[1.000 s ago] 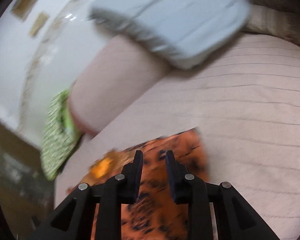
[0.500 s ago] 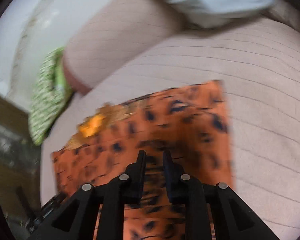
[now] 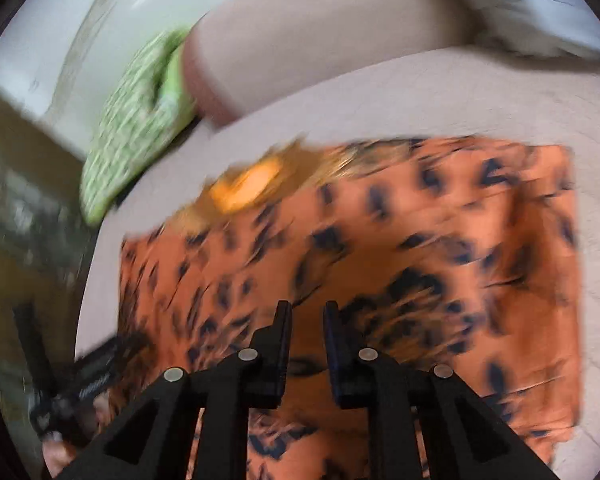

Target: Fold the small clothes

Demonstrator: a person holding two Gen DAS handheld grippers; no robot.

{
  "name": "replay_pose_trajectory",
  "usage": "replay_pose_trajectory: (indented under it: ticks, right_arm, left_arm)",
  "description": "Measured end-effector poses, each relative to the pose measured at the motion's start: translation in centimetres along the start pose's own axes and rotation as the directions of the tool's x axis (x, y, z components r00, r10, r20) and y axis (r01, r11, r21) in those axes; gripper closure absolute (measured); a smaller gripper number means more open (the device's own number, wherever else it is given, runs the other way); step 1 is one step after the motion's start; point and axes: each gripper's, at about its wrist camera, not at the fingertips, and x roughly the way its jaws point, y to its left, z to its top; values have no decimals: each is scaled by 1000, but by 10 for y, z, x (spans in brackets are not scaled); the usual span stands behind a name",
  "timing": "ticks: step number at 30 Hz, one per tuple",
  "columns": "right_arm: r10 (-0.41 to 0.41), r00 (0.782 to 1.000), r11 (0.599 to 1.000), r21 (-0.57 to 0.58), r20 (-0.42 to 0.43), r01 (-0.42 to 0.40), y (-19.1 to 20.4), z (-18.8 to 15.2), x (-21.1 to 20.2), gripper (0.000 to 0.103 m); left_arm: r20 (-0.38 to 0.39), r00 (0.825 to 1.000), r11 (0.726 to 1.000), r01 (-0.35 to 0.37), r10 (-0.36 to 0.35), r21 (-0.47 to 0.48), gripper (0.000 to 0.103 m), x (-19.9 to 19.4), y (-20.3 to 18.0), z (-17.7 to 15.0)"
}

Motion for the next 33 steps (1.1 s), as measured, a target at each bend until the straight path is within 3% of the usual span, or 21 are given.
replay_pose_trajectory:
  ticks: [3, 5, 7, 10, 12, 13, 15, 17, 19, 22, 25, 27, 32, 33]
  right_arm:
    - [-39, 999, 988, 152, 24, 35, -42, 6, 4, 84]
    - [47, 999, 974, 219, 21, -50, -60, 8, 7, 84]
    - [48, 998, 971, 233, 30, -54, -57, 10, -2, 83]
    - [8, 991, 980, 197, 137, -35, -59, 14, -28, 80]
    - [-48, 994, 970, 241, 100, 22, -71, 11, -22, 68]
    - [-48, 998, 962, 271, 42, 35, -79, 7, -11, 68]
    - [-7, 998, 960, 279, 63, -11, -85, 4, -10, 68]
    - [-13, 999, 961, 277, 52, -2, -80, 6, -19, 68]
    - [-13, 996, 964, 267, 93, -12, -75, 5, -29, 66]
    - [-19, 999, 960, 280, 32, 10, -81, -5, -22, 65]
    - [-13, 998, 949, 316, 56, -6, -84, -15, -42, 65]
    - [23, 996, 951, 306, 86, -48, -78, -25, -63, 65]
    - [101, 995, 957, 272, 27, -105, -72, -65, -99, 64]
    - [108, 994, 959, 261, 14, -108, -73, -75, -111, 55]
  left_arm:
    - [-29, 999, 999, -40, 40, -17, 18, 16, 8, 2]
    - [-25, 999, 999, -44, 43, -21, 13, 19, 12, 4]
    - [-27, 999, 999, -38, 38, -11, 13, 18, 10, 5]
    - [-11, 999, 999, -34, 34, -28, 13, 13, 14, 5]
    - [-23, 999, 998, -45, 44, -39, 13, 19, 20, 4]
    - [-27, 999, 998, -40, 39, -42, 11, 22, 25, 4]
    - [-28, 999, 998, -38, 36, -46, 8, 26, 29, 3]
    - [-48, 999, 998, -28, 25, -50, 8, 26, 30, 4]
    - [-53, 998, 998, -19, 16, -60, 8, 22, 36, 5]
    - [-28, 999, 997, -45, 43, -69, 8, 9, 50, 3]
    - [-15, 995, 991, -95, 94, -92, 8, -11, 78, -14]
    - [-51, 991, 982, -130, 124, -140, 8, -17, 100, -28]
    - [-135, 985, 958, -135, 104, -251, 8, -42, 157, -89]
    - [-143, 985, 958, -128, 93, -257, 8, -46, 164, -98]
